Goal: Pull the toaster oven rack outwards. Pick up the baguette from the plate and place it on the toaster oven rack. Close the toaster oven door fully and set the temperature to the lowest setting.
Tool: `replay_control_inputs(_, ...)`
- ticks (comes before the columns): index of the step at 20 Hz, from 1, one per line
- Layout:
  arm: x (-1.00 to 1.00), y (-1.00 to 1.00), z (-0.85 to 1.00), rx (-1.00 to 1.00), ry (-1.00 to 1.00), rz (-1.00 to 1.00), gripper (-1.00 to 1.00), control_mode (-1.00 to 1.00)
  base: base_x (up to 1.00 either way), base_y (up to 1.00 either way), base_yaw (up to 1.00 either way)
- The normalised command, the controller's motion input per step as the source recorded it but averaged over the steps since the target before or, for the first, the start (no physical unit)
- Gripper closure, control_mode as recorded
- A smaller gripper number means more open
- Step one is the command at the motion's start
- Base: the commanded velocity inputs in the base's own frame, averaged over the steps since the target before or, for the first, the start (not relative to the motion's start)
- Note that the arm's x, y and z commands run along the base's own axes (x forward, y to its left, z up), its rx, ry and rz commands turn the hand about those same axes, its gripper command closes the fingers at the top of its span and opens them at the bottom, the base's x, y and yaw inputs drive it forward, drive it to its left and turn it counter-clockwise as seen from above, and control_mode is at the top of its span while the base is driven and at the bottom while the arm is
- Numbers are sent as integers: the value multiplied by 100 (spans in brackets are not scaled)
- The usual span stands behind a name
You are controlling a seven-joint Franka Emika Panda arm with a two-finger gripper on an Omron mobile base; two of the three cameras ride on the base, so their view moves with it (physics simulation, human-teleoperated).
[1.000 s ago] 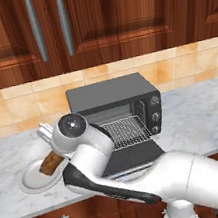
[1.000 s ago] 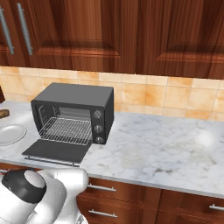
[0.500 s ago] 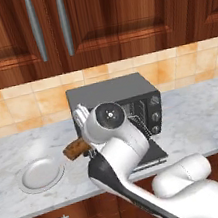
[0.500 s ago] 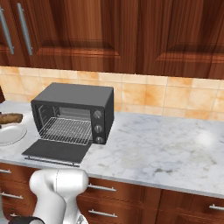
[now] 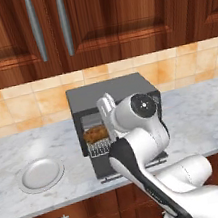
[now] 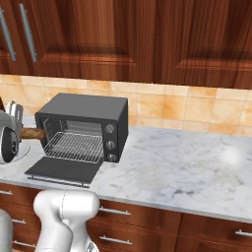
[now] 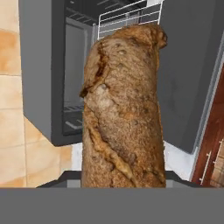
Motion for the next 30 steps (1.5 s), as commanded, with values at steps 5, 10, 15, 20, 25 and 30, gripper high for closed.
replay_control_inputs(5, 44, -29, -27, 1, -1, 0, 100, -100, 0, 0, 0)
replay_control_inputs(10, 46, -21, -19, 0, 3, 0, 100, -100, 0, 0, 0)
replay_control_inputs(15, 40, -3, -29, -1, 12, 0, 100, -100, 0, 0, 0)
replay_control_inputs(20, 33, -4, -40, -5, 7, -2, 100, -100, 0, 0, 0)
replay_control_inputs(25, 24, -10, -37, -3, 0, -4, 100, -100, 0, 0, 0)
replay_control_inputs(30, 21, -19, -36, 0, 0, -4, 100, -100, 0, 0, 0)
